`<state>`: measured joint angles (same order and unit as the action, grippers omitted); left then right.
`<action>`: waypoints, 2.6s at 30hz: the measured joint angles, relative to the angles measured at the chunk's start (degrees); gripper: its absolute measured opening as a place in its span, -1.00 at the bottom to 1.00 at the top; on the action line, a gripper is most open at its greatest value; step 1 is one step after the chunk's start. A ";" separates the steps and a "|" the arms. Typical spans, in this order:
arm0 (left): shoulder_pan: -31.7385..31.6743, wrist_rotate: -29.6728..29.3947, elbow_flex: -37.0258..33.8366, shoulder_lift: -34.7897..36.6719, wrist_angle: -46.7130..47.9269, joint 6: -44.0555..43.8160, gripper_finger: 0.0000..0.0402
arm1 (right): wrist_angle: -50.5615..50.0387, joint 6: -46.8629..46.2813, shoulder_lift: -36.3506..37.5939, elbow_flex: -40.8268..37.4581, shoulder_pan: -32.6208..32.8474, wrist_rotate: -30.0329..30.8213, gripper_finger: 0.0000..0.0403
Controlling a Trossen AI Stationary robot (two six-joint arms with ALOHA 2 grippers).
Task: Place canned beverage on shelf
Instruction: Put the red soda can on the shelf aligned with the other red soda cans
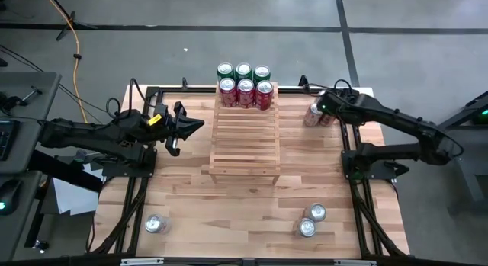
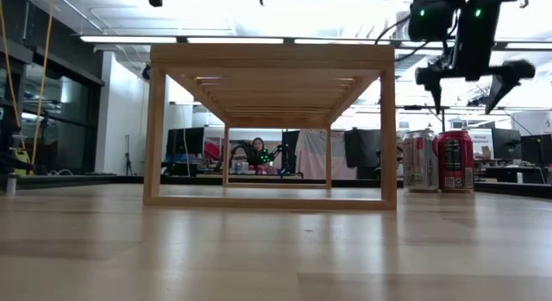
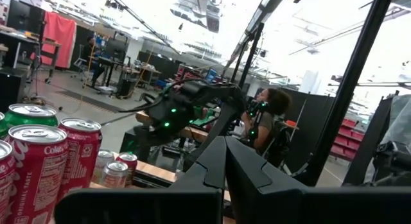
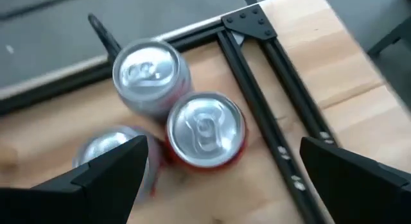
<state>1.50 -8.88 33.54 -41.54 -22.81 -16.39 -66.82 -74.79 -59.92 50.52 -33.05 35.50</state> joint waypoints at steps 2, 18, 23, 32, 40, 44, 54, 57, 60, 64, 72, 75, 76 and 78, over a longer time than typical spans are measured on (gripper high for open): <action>0.00 0.00 0.00 0.00 0.00 -0.08 -1.00 | 4.53 0.23 0.00 -1.87 -2.29 -0.04 0.96; 0.02 0.00 0.00 -0.02 -0.04 -1.44 -1.00 | 15.99 4.59 -0.07 -8.95 -10.08 -6.57 0.96; 0.02 -0.17 0.00 -0.02 -0.04 -1.46 -1.00 | 15.88 7.54 -0.11 -8.26 -10.06 -7.27 0.96; 0.02 -0.70 0.00 -0.02 -0.04 -1.44 -1.00 | 14.70 9.29 0.64 -8.12 -10.06 -7.94 0.96; 0.02 -0.85 0.00 -0.02 -0.09 -1.40 -1.00 | 14.91 9.36 4.25 -8.15 -10.06 -8.13 0.96; 0.02 -0.87 0.00 -0.02 -0.13 -1.07 -1.00 | 16.71 9.93 6.10 -8.15 -10.06 -8.08 0.96; -0.02 -0.90 0.00 -0.02 -0.15 -1.02 -1.00 | 20.37 12.27 1.59 -8.15 -10.04 -10.62 0.96; -0.02 -0.91 0.00 -0.02 -0.17 -1.37 -1.00 | 20.44 12.11 -0.28 -8.15 -10.06 -8.94 0.96; -0.02 -0.90 0.00 -0.02 -0.17 -1.53 -1.00 | 20.44 12.04 -2.08 -8.15 -10.08 -8.81 0.96; -0.02 -0.90 0.00 -0.02 -0.17 -1.50 -1.00 | 20.71 11.77 -4.22 -8.10 -10.10 -8.07 0.96; -0.02 -0.92 0.00 -0.02 -0.17 -1.57 -1.00 | 18.58 11.78 -6.94 -8.15 -10.08 -7.03 0.96; -0.04 -0.92 0.00 -0.02 -0.17 -1.57 -1.00 | 18.18 11.84 -7.70 -8.15 -10.08 -7.38 0.95; -0.02 -0.92 0.00 -0.02 -0.17 -1.55 -1.00 | 18.18 11.84 -7.91 -8.15 -10.08 -7.47 0.94; -0.02 -0.92 0.00 -0.02 -0.17 -1.57 -1.00 | 18.16 11.84 -8.24 -8.15 -10.08 -7.56 0.90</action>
<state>1.47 -9.80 33.54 -41.56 -22.98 -17.95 -48.66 -62.96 -68.16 42.37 -43.13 27.94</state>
